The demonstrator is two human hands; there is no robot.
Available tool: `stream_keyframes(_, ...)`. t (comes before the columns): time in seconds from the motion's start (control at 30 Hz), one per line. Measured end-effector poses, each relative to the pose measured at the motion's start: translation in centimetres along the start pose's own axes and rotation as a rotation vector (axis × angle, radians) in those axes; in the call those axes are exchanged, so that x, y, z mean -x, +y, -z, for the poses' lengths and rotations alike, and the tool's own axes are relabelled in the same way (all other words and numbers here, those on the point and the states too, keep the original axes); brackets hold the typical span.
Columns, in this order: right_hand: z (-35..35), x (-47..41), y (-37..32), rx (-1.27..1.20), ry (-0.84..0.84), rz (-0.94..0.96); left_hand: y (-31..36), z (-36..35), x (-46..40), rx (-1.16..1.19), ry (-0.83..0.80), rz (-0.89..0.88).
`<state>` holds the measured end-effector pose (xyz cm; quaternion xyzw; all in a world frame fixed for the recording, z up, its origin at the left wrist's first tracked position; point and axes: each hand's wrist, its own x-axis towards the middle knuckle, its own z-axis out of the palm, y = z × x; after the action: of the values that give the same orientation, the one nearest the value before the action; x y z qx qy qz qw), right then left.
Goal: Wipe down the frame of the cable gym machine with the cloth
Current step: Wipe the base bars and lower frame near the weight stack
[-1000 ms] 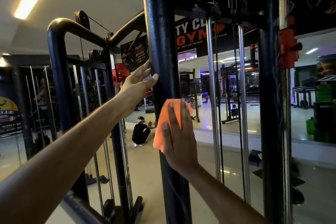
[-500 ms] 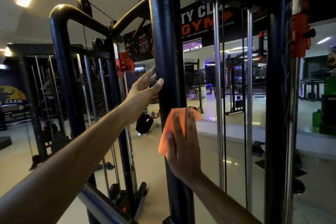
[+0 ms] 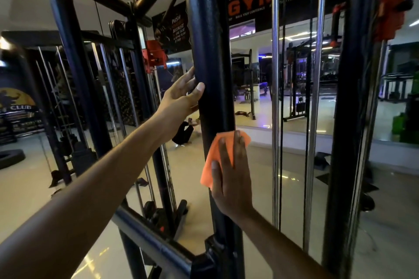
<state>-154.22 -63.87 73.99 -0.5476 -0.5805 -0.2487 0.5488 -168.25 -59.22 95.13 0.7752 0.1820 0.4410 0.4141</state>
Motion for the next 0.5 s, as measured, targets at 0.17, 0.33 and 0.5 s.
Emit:
stream_keyframes(0.17,2.0,-9.0,-2.1,-0.066,0.059,0.036,-0.3,-0.1,0.1,0.02,-0.006,0.02)
stream_keyframes(0.33,1.6,-7.9,-2.0,-0.022,0.092,0.038,-1.3,-0.6,1.0,0.032,0.001,0.021)
stream_keyframes(0.5,-0.4,4.2,1.1,0.029,-0.063,-0.028,-3.0,-1.3,2.7,0.016,-0.039,0.056)
